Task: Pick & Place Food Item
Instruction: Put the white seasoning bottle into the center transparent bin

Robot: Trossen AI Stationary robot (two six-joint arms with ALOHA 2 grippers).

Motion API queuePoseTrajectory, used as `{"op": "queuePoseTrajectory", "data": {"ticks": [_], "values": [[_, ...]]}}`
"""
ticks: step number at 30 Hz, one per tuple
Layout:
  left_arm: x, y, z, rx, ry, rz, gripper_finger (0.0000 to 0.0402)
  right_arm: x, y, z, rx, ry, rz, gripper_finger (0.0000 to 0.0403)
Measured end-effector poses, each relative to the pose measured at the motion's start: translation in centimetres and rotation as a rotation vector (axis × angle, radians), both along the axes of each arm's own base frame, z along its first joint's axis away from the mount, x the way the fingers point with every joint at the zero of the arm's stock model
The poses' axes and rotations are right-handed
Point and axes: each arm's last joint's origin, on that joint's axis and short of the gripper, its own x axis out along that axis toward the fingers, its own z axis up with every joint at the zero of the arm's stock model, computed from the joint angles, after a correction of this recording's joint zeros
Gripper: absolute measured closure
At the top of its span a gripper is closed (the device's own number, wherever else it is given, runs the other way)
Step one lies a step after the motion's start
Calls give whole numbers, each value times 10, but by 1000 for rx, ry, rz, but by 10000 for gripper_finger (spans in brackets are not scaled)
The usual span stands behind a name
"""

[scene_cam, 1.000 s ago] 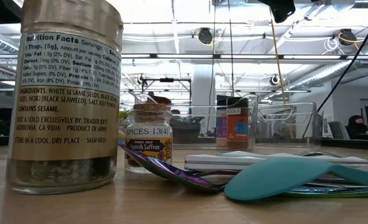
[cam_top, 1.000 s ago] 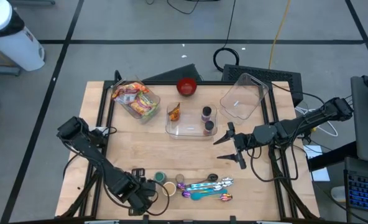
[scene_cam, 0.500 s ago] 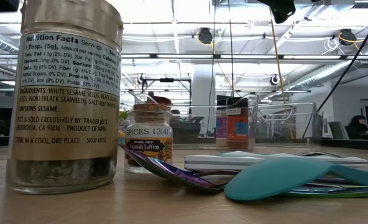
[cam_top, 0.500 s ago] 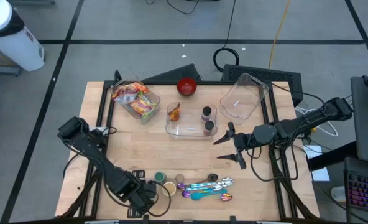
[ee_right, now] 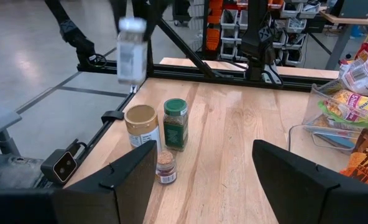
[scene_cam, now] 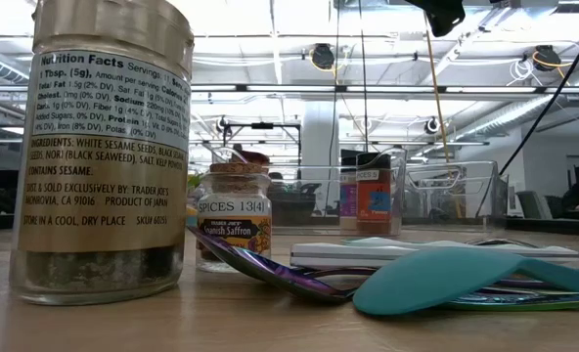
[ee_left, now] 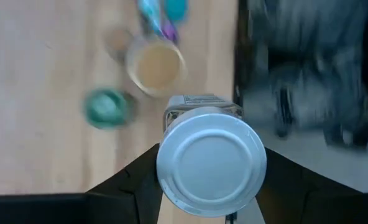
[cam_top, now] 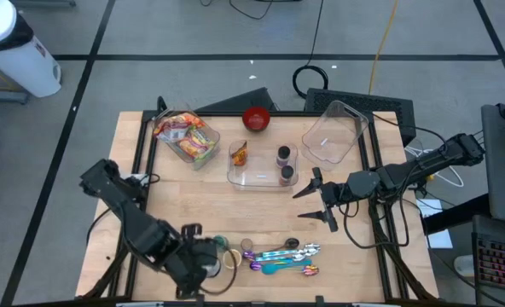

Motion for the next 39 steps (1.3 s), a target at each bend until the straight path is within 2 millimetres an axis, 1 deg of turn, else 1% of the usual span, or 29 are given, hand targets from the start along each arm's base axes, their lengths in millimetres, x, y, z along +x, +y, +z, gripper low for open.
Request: {"op": "queuePoseTrajectory", "data": {"ticks": [2,4,6,9,13,17,22,25,28,31,34,39], "values": [[4,12,18,20,-48,87,196,0,0,0,0,0,0,147],[7,26,32,45,-83,157,196,0,0,0,0,-1,0,147],[10,40,41,65,-90,191,196,0,0,0,1,-3,0,147],[17,64,49,100,-79,204,196,0,0,0,2,-5,0,147],[34,100,52,184,-101,180,196,0,0,0,2,-5,0,147],[50,139,51,211,-101,176,196,0,0,0,2,-5,0,147],[60,186,50,244,-87,206,196,0,0,0,1,-4,-1,147],[63,210,51,272,-91,226,196,0,0,0,2,-4,0,147],[66,229,47,286,-83,255,195,0,0,0,1,-3,0,147],[68,243,36,300,-44,270,196,0,0,0,0,0,0,147],[73,251,18,300,-14,261,196,0,0,0,0,0,0,147],[82,261,-17,219,19,222,195,0,0,0,0,1,0,147]]}}
